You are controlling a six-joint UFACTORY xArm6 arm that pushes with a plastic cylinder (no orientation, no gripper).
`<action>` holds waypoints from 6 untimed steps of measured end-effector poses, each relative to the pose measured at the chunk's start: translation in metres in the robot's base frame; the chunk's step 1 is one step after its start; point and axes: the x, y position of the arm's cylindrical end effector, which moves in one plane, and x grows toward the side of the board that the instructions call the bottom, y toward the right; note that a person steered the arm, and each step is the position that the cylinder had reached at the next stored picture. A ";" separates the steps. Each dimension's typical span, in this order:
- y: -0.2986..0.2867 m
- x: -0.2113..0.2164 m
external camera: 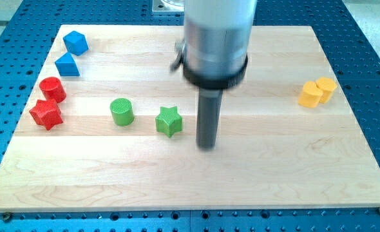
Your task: Move the green star horizontally to the green circle
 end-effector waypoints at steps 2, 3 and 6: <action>-0.057 -0.037; -0.032 -0.069; 0.218 -0.081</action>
